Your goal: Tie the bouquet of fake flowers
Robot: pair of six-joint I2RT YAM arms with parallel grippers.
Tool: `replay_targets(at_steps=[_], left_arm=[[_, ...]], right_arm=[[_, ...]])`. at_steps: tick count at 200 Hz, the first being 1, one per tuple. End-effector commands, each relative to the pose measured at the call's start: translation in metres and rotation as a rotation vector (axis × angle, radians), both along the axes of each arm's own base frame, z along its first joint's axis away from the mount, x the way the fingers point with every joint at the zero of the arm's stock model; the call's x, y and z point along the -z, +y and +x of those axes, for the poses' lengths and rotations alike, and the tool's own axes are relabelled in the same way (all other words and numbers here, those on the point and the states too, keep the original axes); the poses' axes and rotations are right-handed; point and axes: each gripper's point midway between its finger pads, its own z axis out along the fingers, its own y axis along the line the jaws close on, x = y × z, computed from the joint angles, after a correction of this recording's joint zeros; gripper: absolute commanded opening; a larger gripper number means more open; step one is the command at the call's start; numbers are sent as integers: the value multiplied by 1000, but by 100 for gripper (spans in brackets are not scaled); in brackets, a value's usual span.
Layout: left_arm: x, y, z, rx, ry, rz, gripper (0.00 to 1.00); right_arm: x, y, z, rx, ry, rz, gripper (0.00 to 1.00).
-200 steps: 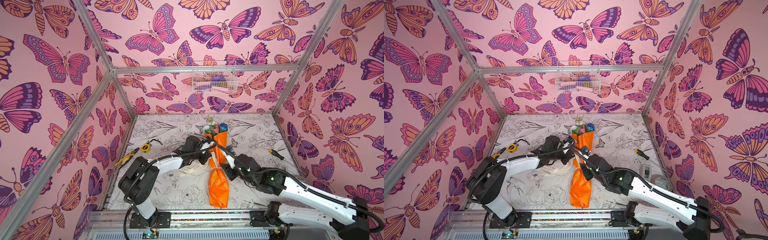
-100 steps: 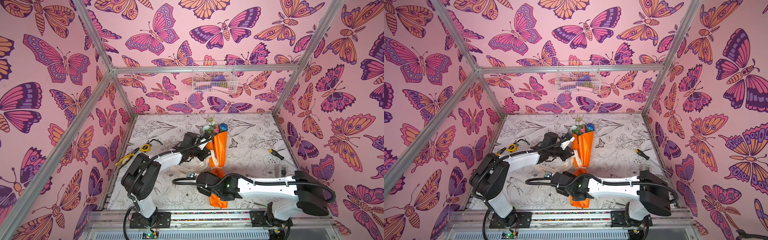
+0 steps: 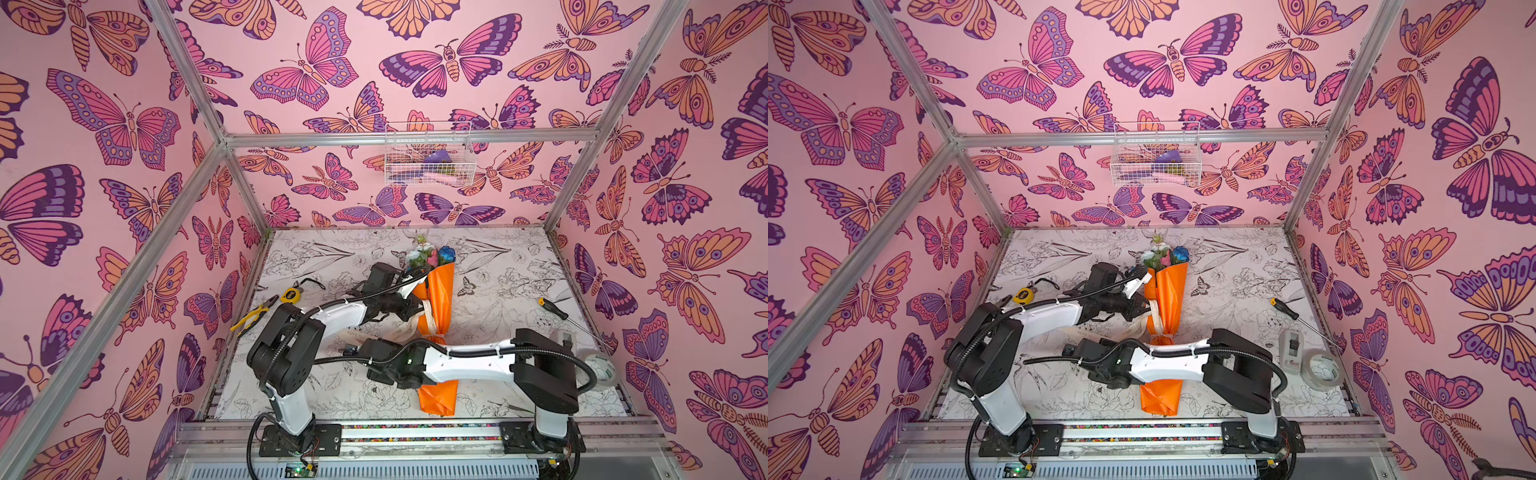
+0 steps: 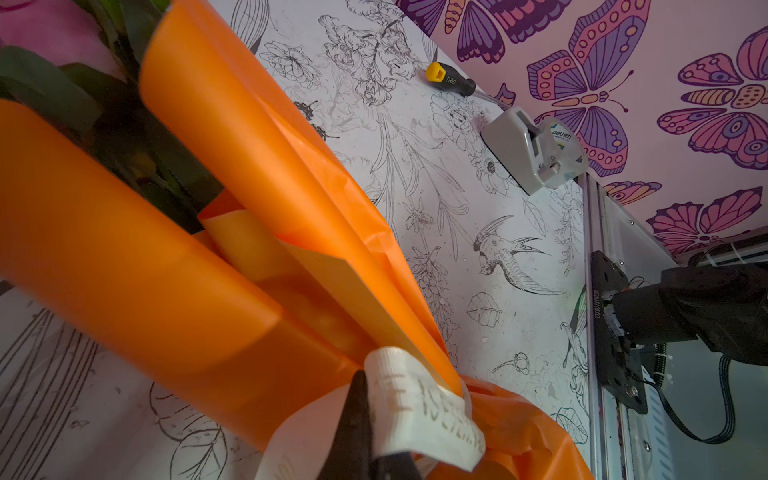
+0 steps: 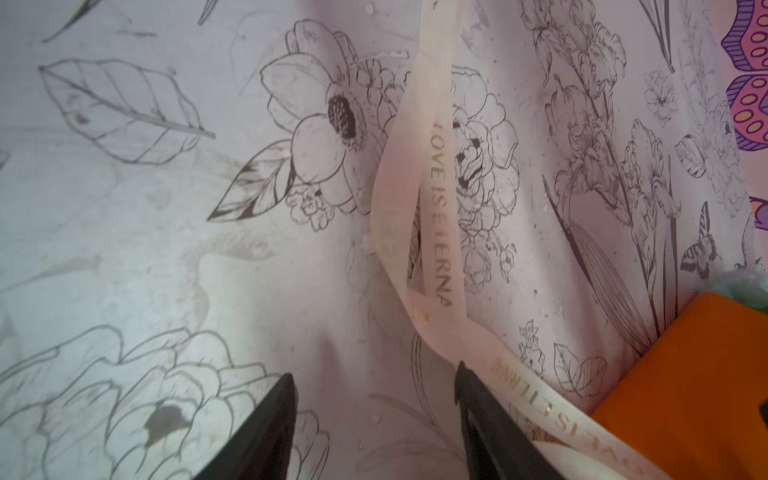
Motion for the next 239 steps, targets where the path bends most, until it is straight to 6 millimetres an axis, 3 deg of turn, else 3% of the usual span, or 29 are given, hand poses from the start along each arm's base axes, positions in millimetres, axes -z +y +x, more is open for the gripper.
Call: replay_targets(at_steps=[1,104,176,204,239], left_arm=[[0,0,-1,17,14,-4,0],[5,0,0,15,13,11,0],[23,2,11,55,-51,76,0],[23,2,12,64,-43,94,0],[26,3,10,63,-32,98,0]], right_arm=[[-3,12,10,-38,6,-6,63],[19,21,48,-15,105,-20,65],[42,24,63,14,148,-25,62],[43,24,63,9,161,-20,49],[40,25,48,-44,224,-3,16]])
